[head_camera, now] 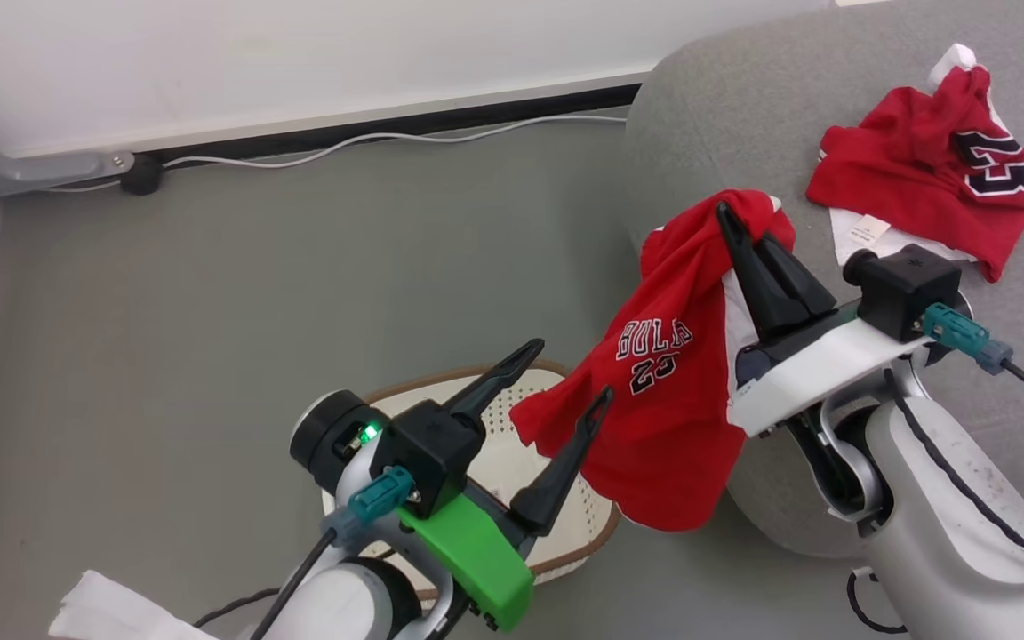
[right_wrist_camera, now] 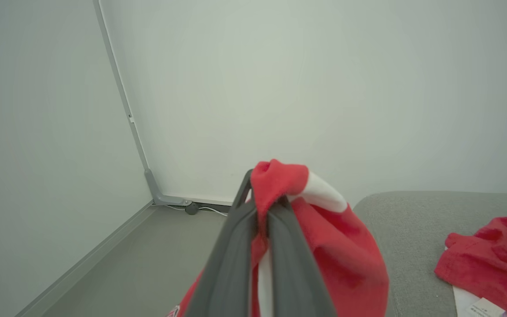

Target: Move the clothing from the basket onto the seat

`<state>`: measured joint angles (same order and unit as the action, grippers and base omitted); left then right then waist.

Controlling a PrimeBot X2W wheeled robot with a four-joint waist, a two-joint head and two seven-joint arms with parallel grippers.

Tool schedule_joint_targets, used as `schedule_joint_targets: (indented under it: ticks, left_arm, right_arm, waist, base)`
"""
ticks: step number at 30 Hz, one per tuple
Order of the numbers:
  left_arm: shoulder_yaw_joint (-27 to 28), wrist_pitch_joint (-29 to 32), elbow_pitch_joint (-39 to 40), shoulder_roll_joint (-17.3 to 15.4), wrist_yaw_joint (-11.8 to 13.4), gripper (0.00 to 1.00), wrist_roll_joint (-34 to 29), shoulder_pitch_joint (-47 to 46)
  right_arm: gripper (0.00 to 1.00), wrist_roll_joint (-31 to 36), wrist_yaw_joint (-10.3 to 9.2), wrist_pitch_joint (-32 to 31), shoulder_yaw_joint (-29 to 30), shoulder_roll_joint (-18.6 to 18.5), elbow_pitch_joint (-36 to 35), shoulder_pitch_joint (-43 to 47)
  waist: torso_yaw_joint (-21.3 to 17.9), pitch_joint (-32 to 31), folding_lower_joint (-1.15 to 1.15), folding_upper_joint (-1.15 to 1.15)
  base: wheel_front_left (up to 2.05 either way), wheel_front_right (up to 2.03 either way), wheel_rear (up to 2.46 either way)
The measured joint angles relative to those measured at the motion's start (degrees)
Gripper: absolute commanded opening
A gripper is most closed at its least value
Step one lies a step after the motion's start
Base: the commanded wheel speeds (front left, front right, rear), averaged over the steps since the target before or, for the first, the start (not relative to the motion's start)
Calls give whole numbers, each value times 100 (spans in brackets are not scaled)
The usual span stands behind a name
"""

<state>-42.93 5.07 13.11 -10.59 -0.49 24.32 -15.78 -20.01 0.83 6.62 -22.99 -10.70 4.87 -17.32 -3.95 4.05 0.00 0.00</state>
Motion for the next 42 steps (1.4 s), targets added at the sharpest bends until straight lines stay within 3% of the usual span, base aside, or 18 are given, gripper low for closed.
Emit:
schedule_joint_targets:
  ticks: [26, 42]
  left_arm:
    - [-40, 255, 430, -214, -2, 100, -192, -43]
    - [-160, 378, 480, -233, -109, 100, -309, -242]
  right_arm:
    - [0, -257, -350, 266, 679, -138, -301, 54]
    - [0, -428, -445, 470, 1158, -207, -303, 74]
  waist:
    - [-1425, 721, 0, 0]
    - [-1715, 1068, 0, 0]
  base:
    - [0, 0, 0]
    - [0, 0, 0]
